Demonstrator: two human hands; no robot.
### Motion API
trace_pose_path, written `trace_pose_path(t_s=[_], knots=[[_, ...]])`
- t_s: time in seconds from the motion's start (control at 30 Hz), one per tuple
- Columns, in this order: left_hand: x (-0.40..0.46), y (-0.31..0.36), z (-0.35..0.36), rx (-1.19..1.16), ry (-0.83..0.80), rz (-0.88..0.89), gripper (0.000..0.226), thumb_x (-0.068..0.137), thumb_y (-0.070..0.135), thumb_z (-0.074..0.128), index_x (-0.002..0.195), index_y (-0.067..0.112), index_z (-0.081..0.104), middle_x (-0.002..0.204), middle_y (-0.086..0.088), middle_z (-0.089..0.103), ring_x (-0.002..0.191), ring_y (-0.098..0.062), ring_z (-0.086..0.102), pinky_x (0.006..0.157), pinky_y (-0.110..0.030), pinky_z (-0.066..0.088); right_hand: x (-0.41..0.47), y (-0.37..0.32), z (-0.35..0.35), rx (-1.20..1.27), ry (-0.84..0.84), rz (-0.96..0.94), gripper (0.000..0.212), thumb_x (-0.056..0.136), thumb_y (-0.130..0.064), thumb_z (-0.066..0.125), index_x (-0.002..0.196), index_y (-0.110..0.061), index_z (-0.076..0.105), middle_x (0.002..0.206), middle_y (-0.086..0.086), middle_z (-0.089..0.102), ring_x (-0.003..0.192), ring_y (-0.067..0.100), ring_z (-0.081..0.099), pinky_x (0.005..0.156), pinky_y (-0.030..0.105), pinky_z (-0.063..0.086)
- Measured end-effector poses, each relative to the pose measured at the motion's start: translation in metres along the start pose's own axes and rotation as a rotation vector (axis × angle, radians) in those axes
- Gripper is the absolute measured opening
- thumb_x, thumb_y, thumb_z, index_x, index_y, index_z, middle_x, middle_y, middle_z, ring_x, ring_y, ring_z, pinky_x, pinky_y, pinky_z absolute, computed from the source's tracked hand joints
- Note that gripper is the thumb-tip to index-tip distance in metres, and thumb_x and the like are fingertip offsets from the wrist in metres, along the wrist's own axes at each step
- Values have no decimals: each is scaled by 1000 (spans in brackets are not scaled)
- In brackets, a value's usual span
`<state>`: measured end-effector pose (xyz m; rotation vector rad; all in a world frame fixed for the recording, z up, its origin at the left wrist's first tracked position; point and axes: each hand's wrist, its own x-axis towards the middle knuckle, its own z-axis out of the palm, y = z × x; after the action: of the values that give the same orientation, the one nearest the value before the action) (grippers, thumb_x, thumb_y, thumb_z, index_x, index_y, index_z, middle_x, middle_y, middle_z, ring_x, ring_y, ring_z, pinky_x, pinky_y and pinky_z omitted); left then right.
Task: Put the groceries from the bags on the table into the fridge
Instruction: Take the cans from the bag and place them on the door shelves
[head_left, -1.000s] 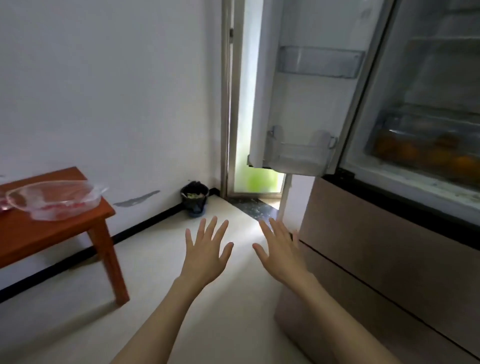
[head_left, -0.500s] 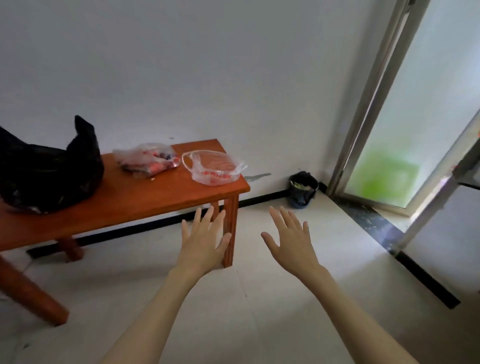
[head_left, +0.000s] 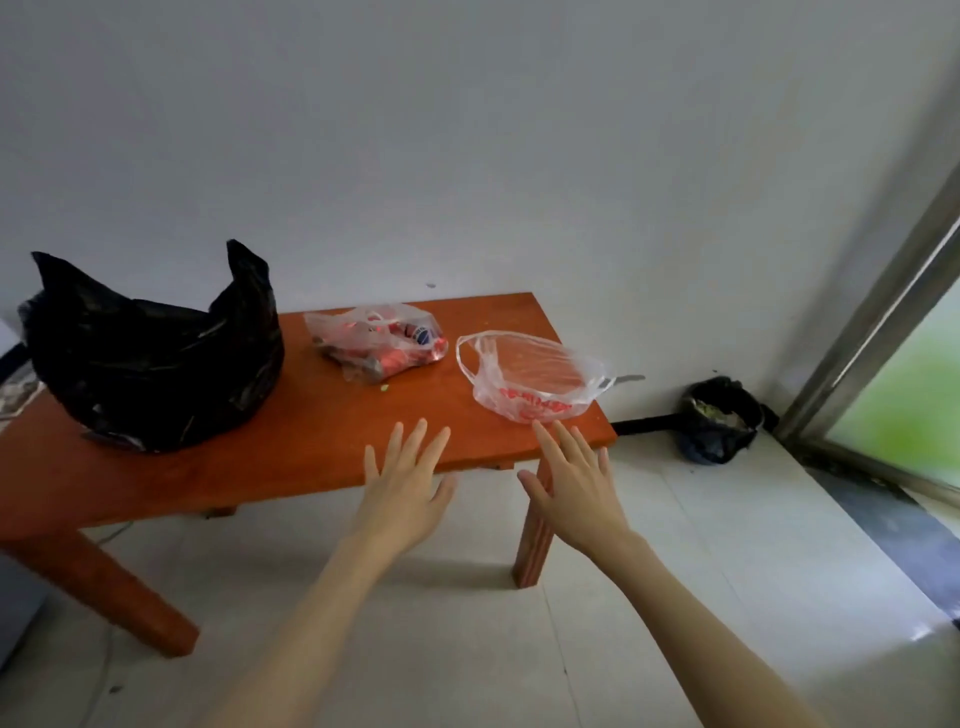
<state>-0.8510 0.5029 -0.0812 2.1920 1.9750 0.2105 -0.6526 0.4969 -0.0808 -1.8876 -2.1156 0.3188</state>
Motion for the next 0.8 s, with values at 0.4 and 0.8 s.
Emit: trace_pose_path(t_s=[0.4,0.8], knots=[[151,-76,-6,-120,29,-135,59,96,50,27,149,28,10,158,0,2,145,-22,-4,115,-48,0,186,-36,31,45,-85,-111,61,97,-46,34,150,-28,9,159,0,6,147,21,-1,117,48,1],[318,-193,13,-287,76,-243,69,94,44,43,149,18,10,158,-4,9,145,-20,5,115,-47,10,376,-100,99,-58,-141,-179,65,96,-39,44,150,-25,11,159,4,8,147,23,0,117,45,3]])
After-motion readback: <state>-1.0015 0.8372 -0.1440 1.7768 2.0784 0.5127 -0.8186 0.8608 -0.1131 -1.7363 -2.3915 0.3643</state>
